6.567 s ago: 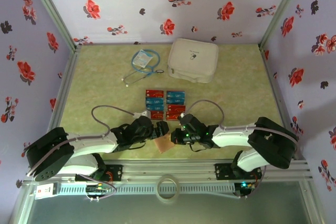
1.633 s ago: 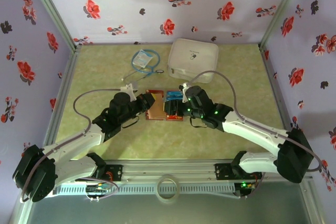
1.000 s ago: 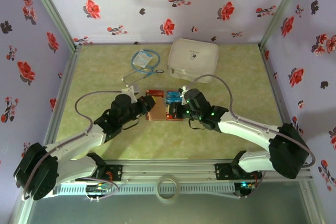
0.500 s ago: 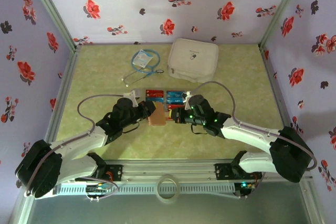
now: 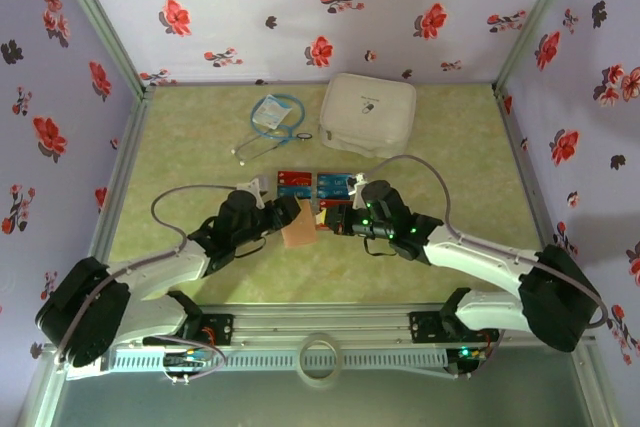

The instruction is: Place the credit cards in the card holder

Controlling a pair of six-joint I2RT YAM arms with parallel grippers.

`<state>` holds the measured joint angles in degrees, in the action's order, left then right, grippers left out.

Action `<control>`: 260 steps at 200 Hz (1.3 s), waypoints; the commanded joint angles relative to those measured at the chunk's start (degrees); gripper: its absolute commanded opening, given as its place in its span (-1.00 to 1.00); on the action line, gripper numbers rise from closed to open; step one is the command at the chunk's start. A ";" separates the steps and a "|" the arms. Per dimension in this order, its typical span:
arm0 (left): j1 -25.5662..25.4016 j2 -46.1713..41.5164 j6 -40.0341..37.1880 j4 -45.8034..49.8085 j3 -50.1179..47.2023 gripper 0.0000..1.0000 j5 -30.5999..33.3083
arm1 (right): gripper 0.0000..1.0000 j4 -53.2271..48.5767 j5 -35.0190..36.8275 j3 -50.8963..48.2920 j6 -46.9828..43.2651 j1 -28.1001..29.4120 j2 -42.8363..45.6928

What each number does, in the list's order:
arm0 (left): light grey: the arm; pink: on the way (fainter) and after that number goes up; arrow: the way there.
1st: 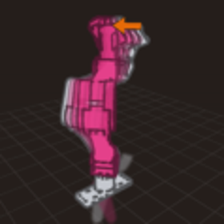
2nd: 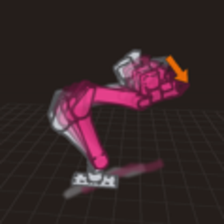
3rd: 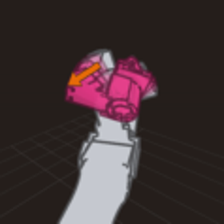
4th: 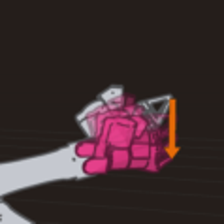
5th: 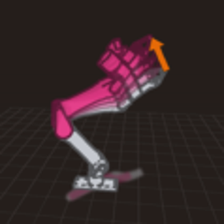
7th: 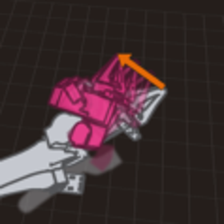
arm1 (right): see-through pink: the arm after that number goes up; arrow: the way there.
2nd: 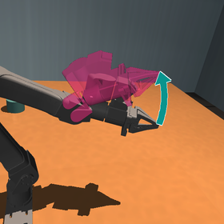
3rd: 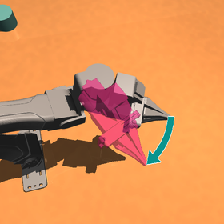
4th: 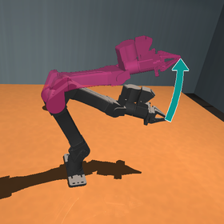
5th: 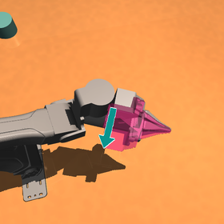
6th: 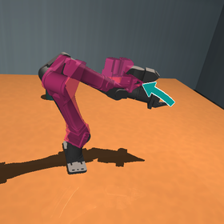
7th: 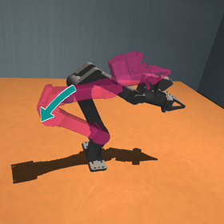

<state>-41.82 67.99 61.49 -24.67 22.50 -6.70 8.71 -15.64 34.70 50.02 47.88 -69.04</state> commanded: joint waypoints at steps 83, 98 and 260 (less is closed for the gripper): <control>-1.37 5.55 0.03 -6.77 -2.11 0.29 -0.17 | -1.00 -0.06 -2.65 3.71 2.92 2.96 1.37; -1.77 6.56 0.02 -7.30 -2.11 0.30 -0.16 | -1.00 0.92 -2.76 3.62 3.32 3.25 0.67; -4.54 0.97 -6.05 5.01 -3.61 0.40 3.27 | -1.00 -5.40 0.64 -11.23 -1.15 1.54 10.44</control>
<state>-45.54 70.83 59.72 -26.44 17.67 -5.32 4.97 -16.69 25.69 50.04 50.15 -60.73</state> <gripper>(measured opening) 0.695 0.048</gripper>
